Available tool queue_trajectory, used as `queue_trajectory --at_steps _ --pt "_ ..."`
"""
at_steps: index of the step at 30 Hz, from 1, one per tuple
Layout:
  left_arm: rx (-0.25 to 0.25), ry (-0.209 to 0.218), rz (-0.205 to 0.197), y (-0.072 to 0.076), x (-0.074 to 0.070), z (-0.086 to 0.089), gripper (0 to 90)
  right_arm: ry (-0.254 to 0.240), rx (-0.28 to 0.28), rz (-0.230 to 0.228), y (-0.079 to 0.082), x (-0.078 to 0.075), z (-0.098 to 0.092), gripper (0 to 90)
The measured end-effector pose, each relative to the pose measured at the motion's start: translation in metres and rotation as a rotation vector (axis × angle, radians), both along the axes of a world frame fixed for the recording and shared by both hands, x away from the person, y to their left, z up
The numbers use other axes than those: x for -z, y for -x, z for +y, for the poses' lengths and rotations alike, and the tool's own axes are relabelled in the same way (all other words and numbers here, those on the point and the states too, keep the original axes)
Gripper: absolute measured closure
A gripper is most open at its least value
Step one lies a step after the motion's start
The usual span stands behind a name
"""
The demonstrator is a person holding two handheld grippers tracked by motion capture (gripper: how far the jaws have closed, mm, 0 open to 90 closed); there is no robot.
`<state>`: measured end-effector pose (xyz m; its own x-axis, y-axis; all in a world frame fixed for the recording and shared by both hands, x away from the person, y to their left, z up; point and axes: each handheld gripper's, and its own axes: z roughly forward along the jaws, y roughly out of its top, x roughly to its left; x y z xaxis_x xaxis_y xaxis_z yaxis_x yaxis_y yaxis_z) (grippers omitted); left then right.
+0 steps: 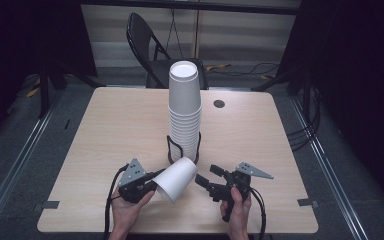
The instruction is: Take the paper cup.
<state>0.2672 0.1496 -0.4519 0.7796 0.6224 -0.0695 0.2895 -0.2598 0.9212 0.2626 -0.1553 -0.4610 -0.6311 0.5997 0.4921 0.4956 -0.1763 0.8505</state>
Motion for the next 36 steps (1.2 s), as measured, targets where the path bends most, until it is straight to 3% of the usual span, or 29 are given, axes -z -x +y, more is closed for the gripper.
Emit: queue_trajectory --at_steps 2,5,6,9,12,17,22,25,29,32,34,36 --pt "-0.003 -0.069 -0.001 0.0 -0.003 -0.003 85.8 0.028 0.002 -0.039 0.003 0.002 0.001 12.9" --pt "0.024 -0.115 -0.002 0.001 -0.007 -0.006 85.8 0.048 0.0 -0.128 0.008 0.004 0.0 12.9" --pt "0.027 -0.122 0.003 0.0 -0.008 -0.006 85.8 0.082 0.014 -0.171 0.011 0.004 0.0 12.8" --pt "0.04 -0.137 0.017 -0.002 -0.012 -0.007 85.8 0.135 0.023 -0.227 0.015 0.003 0.0 12.7" --pt "0.046 -0.155 0.036 -0.005 -0.017 -0.006 85.8 0.216 0.061 -0.314 0.018 0.003 0.004 12.7" --pt "0.037 -0.182 0.082 -0.013 -0.024 -0.005 85.9 0.323 0.02 -0.338 0.02 0.003 0.011 15.5" --pt "0.039 -0.242 0.12 -0.018 -0.029 -0.007 85.9 0.422 -0.006 -0.361 0.02 0.004 0.017 22.9" --pt "0.053 -0.267 0.144 -0.02 -0.03 -0.009 85.8 0.505 -0.021 -0.394 0.02 0.008 0.022 22.7" --pt "0.064 -0.275 0.164 -0.022 -0.032 -0.01 85.8 0.537 -0.057 -0.412 0.023 0.01 0.026 21.2" --pt "0.077 -0.295 0.178 -0.024 -0.033 -0.012 85.8 0.576 -0.086 -0.43 0.025 0.011 0.03 13.7" --pt "0.079 -0.309 0.18 -0.025 -0.034 -0.014 85.8 0.597 -0.064 -0.443 0.026 0.01 0.032 13.0" --pt "0.088 -0.318 0.19 -0.026 -0.035 -0.016 85.8 0.631 -0.084 -0.467 0.027 0.01 0.034 13.1"
